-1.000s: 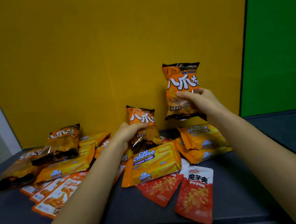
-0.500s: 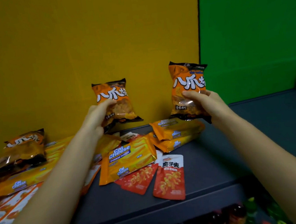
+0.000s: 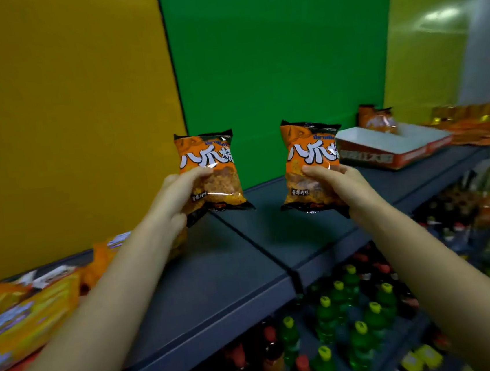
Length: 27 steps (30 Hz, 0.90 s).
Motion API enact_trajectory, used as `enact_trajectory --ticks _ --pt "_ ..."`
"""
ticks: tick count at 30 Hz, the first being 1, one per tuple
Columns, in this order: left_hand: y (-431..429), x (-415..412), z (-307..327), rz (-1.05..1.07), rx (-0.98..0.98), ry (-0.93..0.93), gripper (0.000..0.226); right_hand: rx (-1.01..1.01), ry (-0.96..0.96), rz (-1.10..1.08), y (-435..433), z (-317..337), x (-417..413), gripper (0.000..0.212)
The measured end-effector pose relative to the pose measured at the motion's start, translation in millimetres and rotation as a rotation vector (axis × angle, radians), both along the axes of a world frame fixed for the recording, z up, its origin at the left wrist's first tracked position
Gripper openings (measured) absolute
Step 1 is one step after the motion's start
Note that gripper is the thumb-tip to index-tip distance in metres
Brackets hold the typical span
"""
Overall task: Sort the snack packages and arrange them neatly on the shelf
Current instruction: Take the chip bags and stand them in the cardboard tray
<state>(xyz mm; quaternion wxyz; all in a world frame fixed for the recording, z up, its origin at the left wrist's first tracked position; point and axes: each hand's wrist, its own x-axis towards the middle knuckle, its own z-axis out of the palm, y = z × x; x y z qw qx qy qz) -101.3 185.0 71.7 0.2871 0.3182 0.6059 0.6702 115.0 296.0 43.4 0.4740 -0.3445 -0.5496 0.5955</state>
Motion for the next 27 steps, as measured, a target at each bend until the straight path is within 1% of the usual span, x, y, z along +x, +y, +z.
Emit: enact_trajectory --ticks 2,5,6,9,10,13,16,19,22,25,27 --pt "25.4 33.7 -1.5 -0.056 -0.001 0.02 0.047 0.003 -0.007 -0.046 18.1 -1.3 37.2 0.045" --pt "62.3 84.4 -3.6 -0.146 0.002 0.013 0.021 0.014 -0.042 -0.107 46.0 -2.4 92.1 0.042" --pt "73.7 101.4 -4.7 -0.171 0.003 0.005 0.018 0.016 -0.051 -0.126 55.5 -3.2 109.8 0.043" --pt "110.5 148.4 -12.4 -0.227 0.001 -0.017 0.03 0.039 -0.105 -0.178 83.1 -7.4 161.2 0.048" --pt "122.1 163.8 -15.4 -0.241 0.001 -0.025 0.031 0.045 -0.123 -0.192 91.5 -9.3 177.7 0.048" --pt "156.0 206.5 -22.7 -0.285 -0.003 -0.052 0.024 0.046 -0.148 -0.225 117.7 -14.1 222.8 0.041" --pt "189.5 240.8 -26.5 -0.326 -0.005 -0.06 0.029 0.051 -0.184 -0.27 146.6 -17.2 258.0 0.04" --pt "223.5 265.4 -27.2 -0.35 -0.021 -0.051 0.031 0.045 -0.197 -0.287 175.8 -19.3 279.5 0.045" --pt "259.8 282.4 -25.5 -0.371 -0.026 -0.033 0.028 0.041 -0.179 -0.284 206.5 -21.6 292.9 0.039" --pt "299.4 293.6 -22.2 -0.391 -0.024 -0.009 0.021 0.051 -0.181 -0.295 241.5 -22.9 304.1 0.04" --pt "328.4 298.4 -18.3 -0.39 -0.025 0.027 0.022 0.06 -0.17 -0.302 267.7 -21.6 310.1 0.041"
